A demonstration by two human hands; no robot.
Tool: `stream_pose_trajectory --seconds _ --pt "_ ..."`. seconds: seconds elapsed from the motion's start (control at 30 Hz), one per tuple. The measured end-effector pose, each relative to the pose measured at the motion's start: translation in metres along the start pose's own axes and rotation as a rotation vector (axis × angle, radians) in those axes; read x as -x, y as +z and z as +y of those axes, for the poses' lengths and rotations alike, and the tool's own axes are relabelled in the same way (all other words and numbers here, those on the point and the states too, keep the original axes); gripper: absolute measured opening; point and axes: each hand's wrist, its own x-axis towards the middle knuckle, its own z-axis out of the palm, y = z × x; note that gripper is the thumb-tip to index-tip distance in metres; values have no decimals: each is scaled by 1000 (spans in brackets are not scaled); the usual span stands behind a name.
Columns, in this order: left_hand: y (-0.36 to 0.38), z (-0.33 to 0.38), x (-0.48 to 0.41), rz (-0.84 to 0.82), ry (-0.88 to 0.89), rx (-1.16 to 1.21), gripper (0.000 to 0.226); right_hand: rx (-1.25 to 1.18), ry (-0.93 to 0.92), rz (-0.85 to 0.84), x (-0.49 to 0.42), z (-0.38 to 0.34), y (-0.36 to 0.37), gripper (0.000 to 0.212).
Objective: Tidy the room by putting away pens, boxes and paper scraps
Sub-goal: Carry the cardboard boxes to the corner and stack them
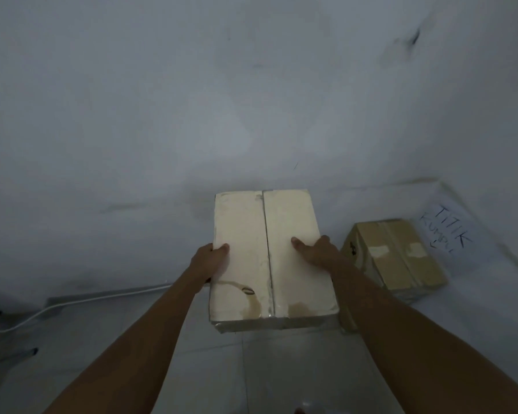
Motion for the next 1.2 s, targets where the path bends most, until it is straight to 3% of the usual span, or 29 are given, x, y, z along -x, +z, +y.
stream_pose_trajectory --seconds 0.23,0.5,1.2 --pt "-3 -7 6 14 14 106 47 9 -38 59 9 -9 2 94" --pt "14 4 7 -38 -9 58 45 30 -40 42 3 10 -15 99" --pt "170 65 5 -60 -62 -9 45 2 17 82 -64 107 -129 94"
